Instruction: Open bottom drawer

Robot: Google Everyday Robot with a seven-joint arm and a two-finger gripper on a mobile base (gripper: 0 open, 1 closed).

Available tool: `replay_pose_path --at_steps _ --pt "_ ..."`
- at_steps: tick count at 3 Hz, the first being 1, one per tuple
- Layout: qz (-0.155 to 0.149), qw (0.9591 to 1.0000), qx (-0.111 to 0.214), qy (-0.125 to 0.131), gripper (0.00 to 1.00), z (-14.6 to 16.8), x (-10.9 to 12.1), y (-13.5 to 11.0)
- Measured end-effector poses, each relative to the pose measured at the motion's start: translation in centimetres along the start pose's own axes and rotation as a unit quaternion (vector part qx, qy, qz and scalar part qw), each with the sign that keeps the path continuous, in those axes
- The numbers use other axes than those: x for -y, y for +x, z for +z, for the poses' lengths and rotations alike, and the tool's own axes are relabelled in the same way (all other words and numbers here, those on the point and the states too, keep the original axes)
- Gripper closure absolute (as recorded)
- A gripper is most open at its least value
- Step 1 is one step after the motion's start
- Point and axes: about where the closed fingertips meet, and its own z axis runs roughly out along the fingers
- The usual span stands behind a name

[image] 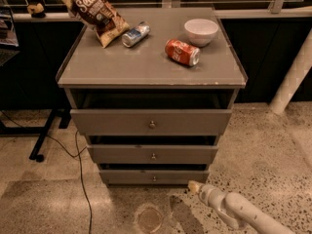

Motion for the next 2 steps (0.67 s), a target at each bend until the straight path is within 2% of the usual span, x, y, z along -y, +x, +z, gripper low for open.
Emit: replay_pose_path --at_steps 1,2 --pt "0.016 0.9991 0.035 0.02 1.0 1.0 1.6 -0.3" --pt "0.026 0.9978 0.054 0.027 1.0 2.0 2.7 -0.6"
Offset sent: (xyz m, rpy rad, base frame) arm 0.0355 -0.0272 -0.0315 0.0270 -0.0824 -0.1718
